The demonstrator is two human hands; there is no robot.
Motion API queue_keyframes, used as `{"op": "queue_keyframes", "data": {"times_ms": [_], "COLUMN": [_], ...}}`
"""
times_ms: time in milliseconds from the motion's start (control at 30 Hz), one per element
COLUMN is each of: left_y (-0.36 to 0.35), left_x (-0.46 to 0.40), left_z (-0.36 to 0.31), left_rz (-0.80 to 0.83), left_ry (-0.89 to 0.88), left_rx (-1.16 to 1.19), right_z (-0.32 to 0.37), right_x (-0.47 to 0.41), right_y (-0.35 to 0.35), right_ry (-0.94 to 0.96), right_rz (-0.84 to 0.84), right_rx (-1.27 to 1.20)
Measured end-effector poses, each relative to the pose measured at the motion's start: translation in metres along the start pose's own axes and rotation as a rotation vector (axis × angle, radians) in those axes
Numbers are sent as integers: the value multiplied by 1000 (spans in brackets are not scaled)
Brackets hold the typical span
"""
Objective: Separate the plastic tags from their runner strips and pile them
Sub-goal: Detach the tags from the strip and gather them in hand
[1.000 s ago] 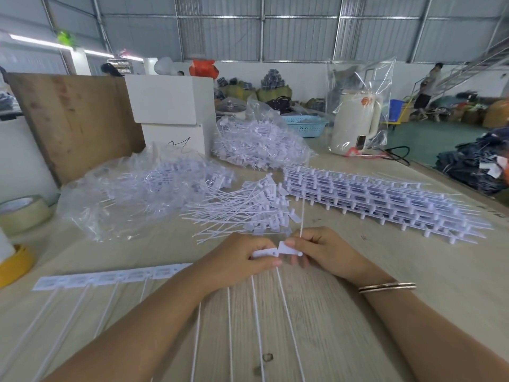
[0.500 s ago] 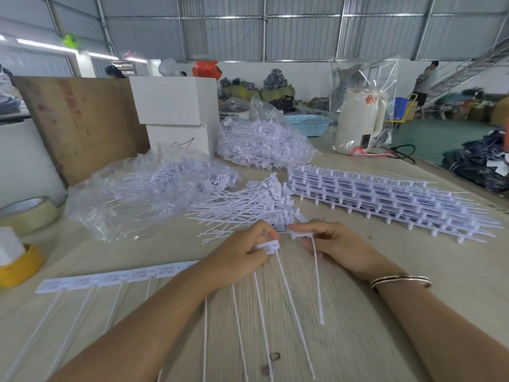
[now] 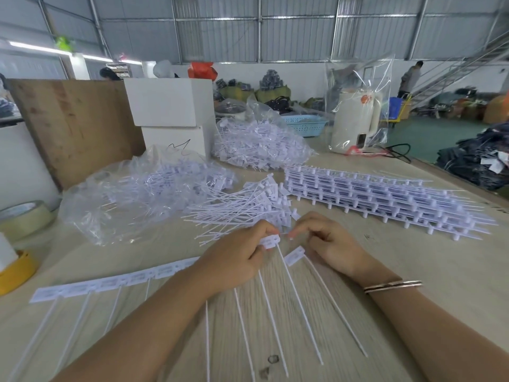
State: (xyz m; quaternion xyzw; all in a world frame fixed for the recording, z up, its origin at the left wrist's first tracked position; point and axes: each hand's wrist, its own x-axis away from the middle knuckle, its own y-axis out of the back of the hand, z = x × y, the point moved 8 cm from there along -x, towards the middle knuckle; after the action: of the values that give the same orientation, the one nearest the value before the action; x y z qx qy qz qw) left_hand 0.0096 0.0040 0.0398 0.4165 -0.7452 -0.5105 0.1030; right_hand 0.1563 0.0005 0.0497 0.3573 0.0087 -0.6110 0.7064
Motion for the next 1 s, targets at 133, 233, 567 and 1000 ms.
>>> {"op": "queue_keyframes", "data": {"times_ms": [133, 233, 567, 1000], "left_y": [2, 4, 4, -7], "left_x": [-3, -4, 0, 0], "left_z": [-6, -8, 24, 17], "left_rz": [-90, -127, 29, 86], "left_ry": [-25, -27, 190, 96], "left_rx": [175, 268, 58, 376], "right_z": [26, 32, 31, 26], "right_x": [3, 5, 5, 3], "right_y": [-17, -25, -12, -20], "right_ry": [208, 301, 298, 255], "right_rz": [79, 121, -28, 58], "right_rx": [106, 240, 340, 245]}}
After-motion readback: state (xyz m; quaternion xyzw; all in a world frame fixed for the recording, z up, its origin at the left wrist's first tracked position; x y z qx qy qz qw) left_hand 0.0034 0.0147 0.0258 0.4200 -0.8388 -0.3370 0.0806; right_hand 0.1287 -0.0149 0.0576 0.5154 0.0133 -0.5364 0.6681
